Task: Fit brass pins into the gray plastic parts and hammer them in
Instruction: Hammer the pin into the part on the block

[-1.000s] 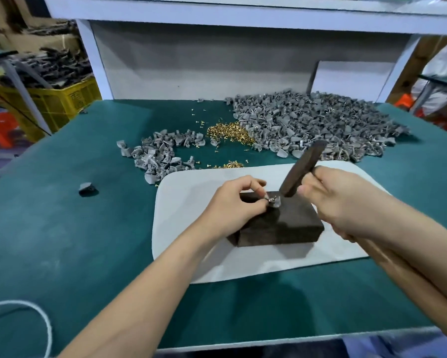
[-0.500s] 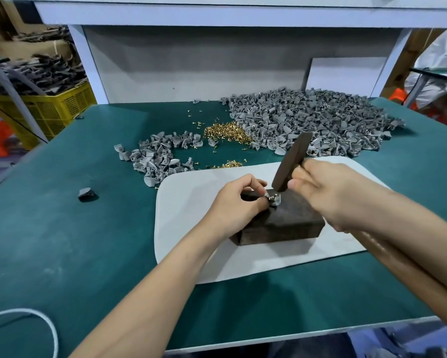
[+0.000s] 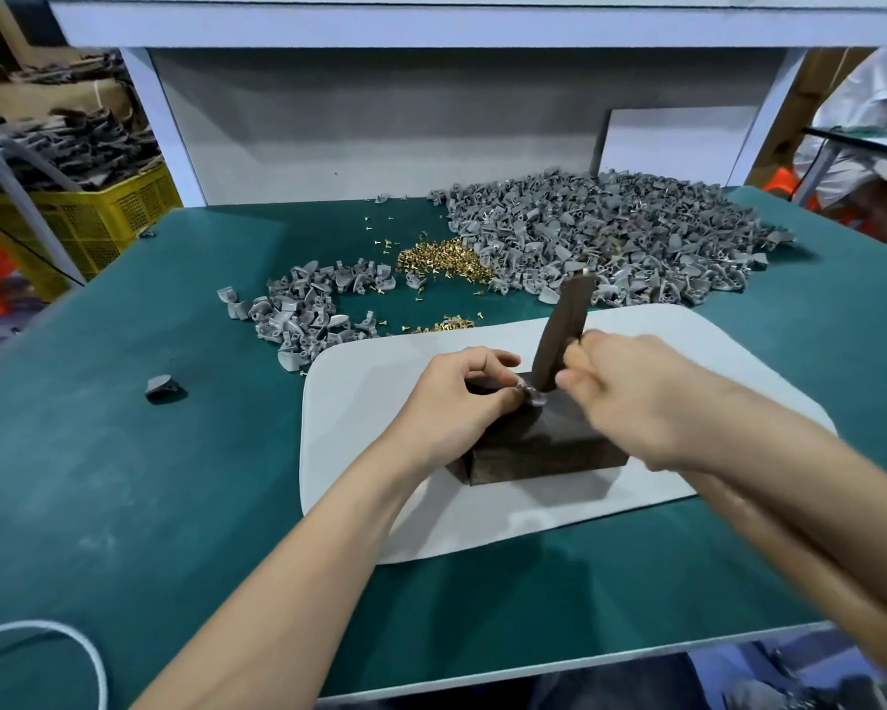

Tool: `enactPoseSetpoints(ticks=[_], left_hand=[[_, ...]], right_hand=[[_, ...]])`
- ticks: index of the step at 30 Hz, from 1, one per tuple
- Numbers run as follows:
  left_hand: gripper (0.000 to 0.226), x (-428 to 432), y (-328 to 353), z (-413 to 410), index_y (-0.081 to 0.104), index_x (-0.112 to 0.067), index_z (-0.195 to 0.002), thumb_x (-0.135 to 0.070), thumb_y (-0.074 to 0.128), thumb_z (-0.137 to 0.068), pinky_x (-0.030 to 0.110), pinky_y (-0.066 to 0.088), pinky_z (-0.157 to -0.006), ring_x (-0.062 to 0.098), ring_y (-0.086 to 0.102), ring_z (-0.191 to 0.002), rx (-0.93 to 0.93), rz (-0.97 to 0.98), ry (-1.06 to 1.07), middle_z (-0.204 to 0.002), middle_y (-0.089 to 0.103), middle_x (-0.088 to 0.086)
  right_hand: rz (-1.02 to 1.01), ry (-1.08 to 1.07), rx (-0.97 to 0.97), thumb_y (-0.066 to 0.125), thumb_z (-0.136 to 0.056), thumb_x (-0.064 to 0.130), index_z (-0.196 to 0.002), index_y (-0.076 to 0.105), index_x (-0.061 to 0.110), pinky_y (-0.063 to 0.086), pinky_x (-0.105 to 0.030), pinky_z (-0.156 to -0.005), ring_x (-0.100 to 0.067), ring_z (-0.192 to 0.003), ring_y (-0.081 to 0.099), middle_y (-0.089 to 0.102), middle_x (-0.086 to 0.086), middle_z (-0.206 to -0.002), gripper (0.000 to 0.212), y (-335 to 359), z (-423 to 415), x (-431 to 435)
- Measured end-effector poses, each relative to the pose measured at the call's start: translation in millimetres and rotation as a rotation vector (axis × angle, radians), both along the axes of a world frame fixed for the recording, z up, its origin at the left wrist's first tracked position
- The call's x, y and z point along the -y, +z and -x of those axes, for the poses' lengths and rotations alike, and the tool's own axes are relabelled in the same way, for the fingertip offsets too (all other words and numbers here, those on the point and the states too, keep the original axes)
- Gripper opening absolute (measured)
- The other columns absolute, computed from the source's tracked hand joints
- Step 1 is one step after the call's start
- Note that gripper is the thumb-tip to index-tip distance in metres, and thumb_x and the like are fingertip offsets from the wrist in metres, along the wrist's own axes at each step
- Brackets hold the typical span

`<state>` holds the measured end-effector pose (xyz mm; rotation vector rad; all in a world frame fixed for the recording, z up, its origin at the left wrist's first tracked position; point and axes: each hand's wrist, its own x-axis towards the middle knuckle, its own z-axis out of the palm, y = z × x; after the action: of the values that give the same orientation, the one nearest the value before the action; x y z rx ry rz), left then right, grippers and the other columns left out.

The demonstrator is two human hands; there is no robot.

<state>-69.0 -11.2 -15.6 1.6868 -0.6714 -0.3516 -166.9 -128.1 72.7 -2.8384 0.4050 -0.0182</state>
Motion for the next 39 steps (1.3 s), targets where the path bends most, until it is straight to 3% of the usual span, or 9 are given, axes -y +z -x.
enactPoseSetpoints(ticks=[4,8,11,13,23,28,32,35,39], left_hand=[[0.027,0.6,-0.3,1.2,0.057,-0.017,-0.066,0.001,0.066,-0.084,0.018,0.049,-0.081,0.01,0.065,-0.09,0.012,0.0,0.007,-0.114,0.064,0.001],[0.027,0.3,-0.2,0.4,0.058,-0.017,-0.065,0.001,0.066,-0.083,0.021,0.05,-0.083,0.011,0.065,-0.091,-0.02,0.007,0.006,-0.115,0.065,0.001],[0.027,0.1,0.1,1.9,0.059,-0.016,-0.065,0.001,0.066,-0.084,0.024,0.05,-0.085,0.013,0.066,-0.092,-0.012,0.012,0.008,-0.115,0.065,0.002],[0.027,-0.1,0.4,0.8,0.058,-0.016,-0.065,0.001,0.067,-0.083,0.019,0.05,-0.082,0.009,0.065,-0.088,-0.012,0.009,0.002,-0.114,0.065,0.001],[0.025,0.6,-0.4,0.5,0.062,-0.016,-0.065,0.001,0.068,-0.082,0.016,0.049,-0.081,0.005,0.063,-0.085,-0.081,0.041,0.01,-0.108,0.065,-0.001],[0.026,0.5,-0.4,0.8,0.061,-0.017,-0.064,0.0,0.069,-0.082,0.018,0.049,-0.083,0.007,0.064,-0.089,-0.064,0.027,0.005,-0.11,0.065,-0.003],[0.027,0.7,-0.9,1.3,0.062,-0.018,-0.063,0.0,0.069,-0.082,0.019,0.051,-0.083,0.008,0.065,-0.089,-0.075,0.027,0.015,-0.108,0.066,-0.003],[0.025,1.4,-1.4,0.9,0.062,-0.017,-0.063,-0.002,0.069,-0.082,0.021,0.051,-0.085,0.009,0.065,-0.091,-0.084,0.028,0.013,-0.108,0.066,-0.005],[0.023,2.5,-2.2,0.7,0.065,-0.019,-0.064,-0.005,0.07,-0.082,0.012,0.048,-0.08,-0.001,0.063,-0.089,-0.085,0.028,0.036,-0.105,0.067,-0.009]], right_hand=[[-0.091,-0.051,0.018,0.038,-0.101,0.026,-0.067,0.035,0.014,0.031,-0.019,-0.031,-0.014,-0.037,0.045,0.047,-0.006,-0.065,0.036,13.3,1.5,1.3],[-0.096,-0.068,0.016,0.032,-0.102,0.021,-0.065,0.028,0.019,0.035,-0.025,-0.063,-0.028,-0.079,0.056,0.046,0.001,-0.079,0.037,11.2,1.1,-4.9],[-0.107,-0.059,-0.033,0.034,-0.102,0.024,-0.066,0.033,0.016,0.034,-0.019,-0.032,-0.014,-0.043,0.048,0.045,-0.003,-0.069,0.037,7.6,2.6,-4.4],[-0.075,-0.054,0.085,0.04,-0.1,0.025,-0.066,0.035,0.015,0.029,-0.019,-0.026,-0.01,-0.028,0.04,0.044,-0.003,-0.059,0.036,7.8,2.8,2.2],[-0.155,-0.08,0.064,0.036,-0.101,0.024,-0.066,0.032,0.017,0.035,-0.022,-0.04,-0.014,-0.048,0.037,0.037,0.001,-0.066,0.036,-0.7,4.8,4.1],[-0.087,-0.064,0.102,0.038,-0.1,0.028,-0.068,0.035,0.015,0.033,-0.017,-0.032,-0.015,-0.043,0.041,0.046,-0.004,-0.066,0.035,9.1,5.6,8.1],[-0.031,0.004,-0.047,0.033,-0.102,0.024,-0.067,0.032,0.018,0.035,-0.019,-0.04,-0.015,-0.049,0.039,0.041,-0.001,-0.071,0.036,-1.0,2.8,-0.6],[-0.254,-0.016,0.111,0.04,-0.1,0.025,-0.067,0.034,0.014,0.028,-0.02,-0.028,-0.016,-0.024,0.037,0.04,-0.003,-0.047,0.036,0.6,-3.8,16.3],[-0.725,-0.122,0.225,0.039,-0.101,0.025,-0.077,0.039,0.01,0.025,-0.014,-0.031,-0.012,-0.022,0.028,0.032,0.005,-0.031,0.028,-2.0,-21.6,39.0]])
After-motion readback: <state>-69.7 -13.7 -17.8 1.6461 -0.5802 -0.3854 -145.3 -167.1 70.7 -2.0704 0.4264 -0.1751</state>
